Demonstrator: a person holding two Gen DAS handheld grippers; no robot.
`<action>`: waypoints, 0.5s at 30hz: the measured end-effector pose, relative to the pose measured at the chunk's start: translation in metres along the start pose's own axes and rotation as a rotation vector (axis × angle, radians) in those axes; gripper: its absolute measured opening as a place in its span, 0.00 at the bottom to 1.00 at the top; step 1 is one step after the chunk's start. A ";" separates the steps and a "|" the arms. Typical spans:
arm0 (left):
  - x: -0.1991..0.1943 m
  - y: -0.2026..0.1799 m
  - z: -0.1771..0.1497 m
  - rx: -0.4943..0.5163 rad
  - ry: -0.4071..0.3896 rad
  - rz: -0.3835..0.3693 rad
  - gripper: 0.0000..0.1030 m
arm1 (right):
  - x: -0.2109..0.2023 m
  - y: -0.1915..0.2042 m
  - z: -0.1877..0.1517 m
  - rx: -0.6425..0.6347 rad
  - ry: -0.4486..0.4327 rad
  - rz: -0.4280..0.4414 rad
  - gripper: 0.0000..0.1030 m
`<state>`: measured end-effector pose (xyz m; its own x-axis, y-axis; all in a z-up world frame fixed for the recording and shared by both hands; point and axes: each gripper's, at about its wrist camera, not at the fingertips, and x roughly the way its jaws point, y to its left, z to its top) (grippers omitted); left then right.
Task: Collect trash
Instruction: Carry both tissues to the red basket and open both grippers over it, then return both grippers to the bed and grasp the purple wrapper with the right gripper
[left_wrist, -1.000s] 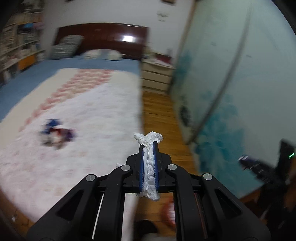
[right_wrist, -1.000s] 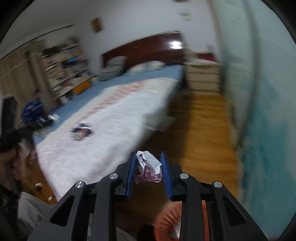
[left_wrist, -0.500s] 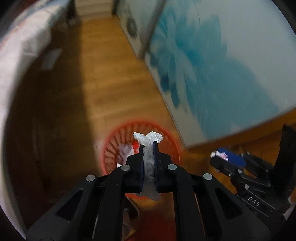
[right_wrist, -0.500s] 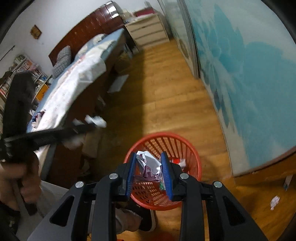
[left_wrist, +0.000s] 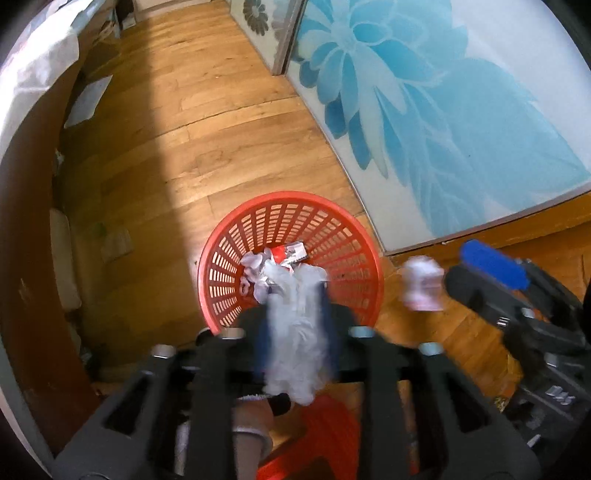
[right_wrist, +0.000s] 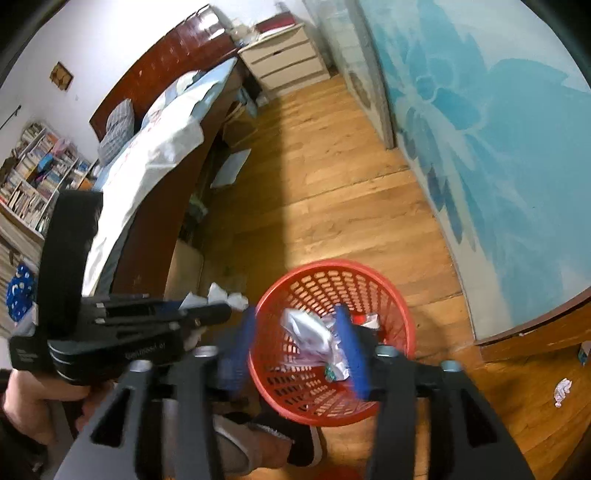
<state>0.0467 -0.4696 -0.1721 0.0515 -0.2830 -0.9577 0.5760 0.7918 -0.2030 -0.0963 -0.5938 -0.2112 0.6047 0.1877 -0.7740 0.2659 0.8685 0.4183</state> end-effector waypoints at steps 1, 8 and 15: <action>-0.002 0.000 0.000 -0.005 -0.006 -0.003 0.60 | -0.003 -0.002 0.001 0.008 -0.011 -0.002 0.57; -0.019 0.003 -0.003 -0.049 -0.068 -0.009 0.67 | -0.025 -0.008 0.009 0.042 -0.064 -0.009 0.57; -0.101 0.028 -0.015 -0.109 -0.288 -0.025 0.67 | -0.040 0.016 0.014 0.000 -0.069 0.029 0.59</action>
<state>0.0457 -0.4103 -0.0842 0.2759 -0.4327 -0.8583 0.4896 0.8317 -0.2619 -0.1056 -0.5942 -0.1664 0.6624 0.1809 -0.7270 0.2476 0.8630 0.4404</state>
